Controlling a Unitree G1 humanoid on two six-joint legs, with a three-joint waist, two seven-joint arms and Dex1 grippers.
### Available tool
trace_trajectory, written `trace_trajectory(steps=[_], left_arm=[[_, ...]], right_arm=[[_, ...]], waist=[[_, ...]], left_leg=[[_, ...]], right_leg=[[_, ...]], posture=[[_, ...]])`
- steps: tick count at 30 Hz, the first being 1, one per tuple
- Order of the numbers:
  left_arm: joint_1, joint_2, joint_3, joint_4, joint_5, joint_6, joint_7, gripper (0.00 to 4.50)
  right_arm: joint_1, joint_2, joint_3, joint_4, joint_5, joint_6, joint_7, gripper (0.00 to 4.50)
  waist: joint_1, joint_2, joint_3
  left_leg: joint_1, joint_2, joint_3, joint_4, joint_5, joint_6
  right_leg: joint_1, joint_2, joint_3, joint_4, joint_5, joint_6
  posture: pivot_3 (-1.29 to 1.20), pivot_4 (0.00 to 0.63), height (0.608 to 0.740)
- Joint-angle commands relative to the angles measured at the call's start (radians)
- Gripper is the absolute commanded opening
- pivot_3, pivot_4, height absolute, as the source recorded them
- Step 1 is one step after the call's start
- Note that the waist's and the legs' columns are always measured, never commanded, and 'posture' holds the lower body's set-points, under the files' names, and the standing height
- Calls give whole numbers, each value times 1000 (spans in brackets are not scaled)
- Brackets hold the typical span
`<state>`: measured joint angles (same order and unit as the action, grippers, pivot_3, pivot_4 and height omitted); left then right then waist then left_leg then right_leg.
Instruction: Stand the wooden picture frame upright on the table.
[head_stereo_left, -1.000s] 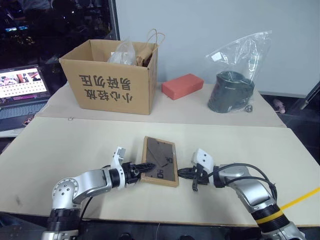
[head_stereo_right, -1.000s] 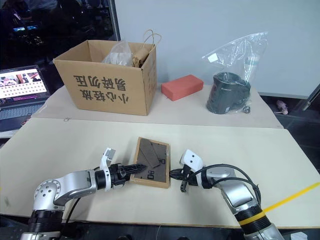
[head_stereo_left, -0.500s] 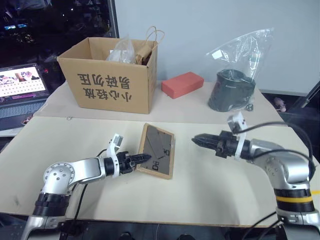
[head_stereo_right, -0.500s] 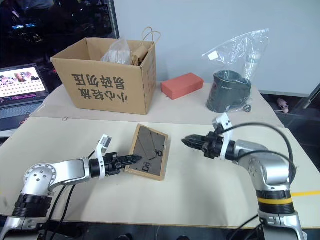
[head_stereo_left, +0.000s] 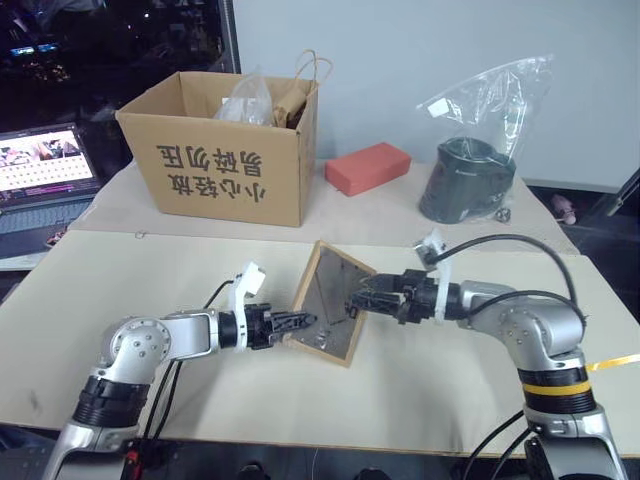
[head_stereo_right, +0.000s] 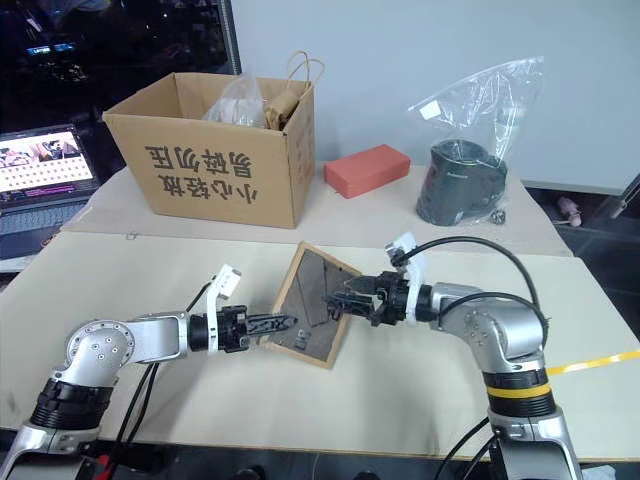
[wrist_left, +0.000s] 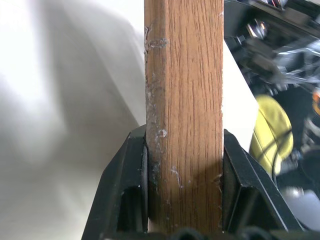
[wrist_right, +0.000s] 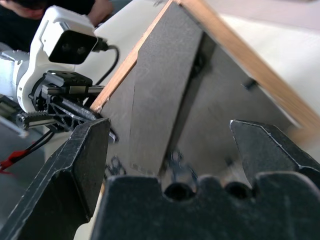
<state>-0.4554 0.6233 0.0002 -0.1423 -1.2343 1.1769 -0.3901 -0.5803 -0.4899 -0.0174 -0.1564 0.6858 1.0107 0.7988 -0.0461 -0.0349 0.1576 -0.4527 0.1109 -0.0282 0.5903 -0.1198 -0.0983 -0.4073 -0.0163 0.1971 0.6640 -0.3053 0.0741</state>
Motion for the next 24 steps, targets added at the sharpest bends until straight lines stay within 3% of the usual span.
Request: trace_trajectory(steps=[1, 16, 24], left_arm=[[-5, -8, -9, -57, 5, 29, -52, 1149], [-71, -48, 87, 80, -32, 217, -22, 1149], [-121, -44, 152, 215, -24, 293, -31, 1149]], right_arm=[[-5, 19, 47, -13, 1, -24, 24, 4474], [63, -25, 95, -158, 22, -153, 171, 4474], [138, -124, 86, -256, 27, -242, 266, 4474]], waist=[[-1, 0, 0], [-1, 0, 0], [2, 0, 0]], left_leg=[[0, 0, 0, 0, 0, 0], [-1, 0, 0, 0, 0, 0], [-2, 0, -1, 1, 0, 0]], right_leg=[[0, 0, 0, 0, 0, 0], [-1, 0, -1, 1, -1, 1], [-1, 0, -1, 0, -1, 1]], posture=[[0, 150, 721], [0, 150, 721], [0, 150, 721]])
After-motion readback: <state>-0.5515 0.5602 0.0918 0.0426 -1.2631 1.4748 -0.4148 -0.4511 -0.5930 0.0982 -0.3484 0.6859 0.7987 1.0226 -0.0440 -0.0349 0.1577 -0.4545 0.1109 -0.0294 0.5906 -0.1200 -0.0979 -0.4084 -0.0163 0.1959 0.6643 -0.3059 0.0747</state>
